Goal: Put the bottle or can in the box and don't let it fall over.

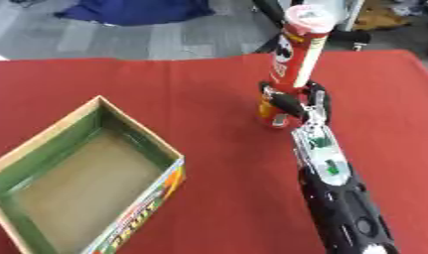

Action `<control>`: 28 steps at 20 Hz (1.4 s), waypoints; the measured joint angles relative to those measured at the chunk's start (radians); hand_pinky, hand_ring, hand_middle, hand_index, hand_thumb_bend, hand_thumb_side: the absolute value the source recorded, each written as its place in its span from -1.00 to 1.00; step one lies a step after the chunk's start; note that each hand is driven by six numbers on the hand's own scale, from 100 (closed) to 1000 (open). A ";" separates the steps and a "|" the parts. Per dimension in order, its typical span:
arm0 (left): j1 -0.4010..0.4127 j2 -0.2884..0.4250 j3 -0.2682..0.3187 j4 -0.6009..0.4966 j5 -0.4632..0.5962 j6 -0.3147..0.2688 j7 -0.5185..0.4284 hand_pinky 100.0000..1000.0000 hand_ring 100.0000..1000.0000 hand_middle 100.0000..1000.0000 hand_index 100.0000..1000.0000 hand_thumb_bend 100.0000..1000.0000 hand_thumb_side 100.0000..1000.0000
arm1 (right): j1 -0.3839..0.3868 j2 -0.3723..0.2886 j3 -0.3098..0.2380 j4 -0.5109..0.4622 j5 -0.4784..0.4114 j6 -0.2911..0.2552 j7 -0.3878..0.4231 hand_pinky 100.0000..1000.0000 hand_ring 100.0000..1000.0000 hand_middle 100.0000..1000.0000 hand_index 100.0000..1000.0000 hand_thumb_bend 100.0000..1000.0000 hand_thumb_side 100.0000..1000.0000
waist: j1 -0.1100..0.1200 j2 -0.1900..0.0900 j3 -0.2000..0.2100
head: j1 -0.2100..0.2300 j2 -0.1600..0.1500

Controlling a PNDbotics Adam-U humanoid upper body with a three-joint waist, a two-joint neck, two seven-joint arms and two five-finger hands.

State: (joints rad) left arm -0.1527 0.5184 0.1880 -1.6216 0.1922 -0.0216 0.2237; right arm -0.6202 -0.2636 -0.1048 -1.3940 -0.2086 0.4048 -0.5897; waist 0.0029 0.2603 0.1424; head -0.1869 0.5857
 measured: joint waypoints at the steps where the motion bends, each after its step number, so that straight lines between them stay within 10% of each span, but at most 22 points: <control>1: 0.000 0.000 0.000 0.000 0.000 0.000 0.000 0.65 0.70 0.53 0.56 -0.79 0.84 | 0.000 0.000 -0.001 0.000 -0.006 -0.001 -0.001 0.62 0.95 0.05 0.34 0.03 -1.00 | 0.000 0.000 0.000 | 0.000 0.000; 17: 0.000 0.000 0.000 0.000 0.000 0.000 -0.008 0.66 0.70 0.53 0.56 -0.79 0.85 | -0.001 0.004 0.001 -0.014 -0.077 -0.022 -0.031 0.59 0.86 -0.19 0.07 -0.34 -1.00 | -0.001 0.000 0.001 | 0.000 -0.007; 28: 0.000 0.000 0.000 0.000 0.000 -0.001 -0.010 0.66 0.70 0.54 0.56 -0.78 0.85 | 0.000 -0.019 0.047 -0.223 -0.005 0.055 0.068 0.58 0.85 -0.20 0.04 -0.38 -1.00 | -0.006 -0.013 -0.001 | 0.001 -0.006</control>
State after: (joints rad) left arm -0.1527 0.5184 0.1880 -1.6217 0.1923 -0.0226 0.2138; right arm -0.6200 -0.2822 -0.0577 -1.6166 -0.2135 0.4596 -0.5222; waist -0.0026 0.2477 0.1419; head -0.1858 0.5802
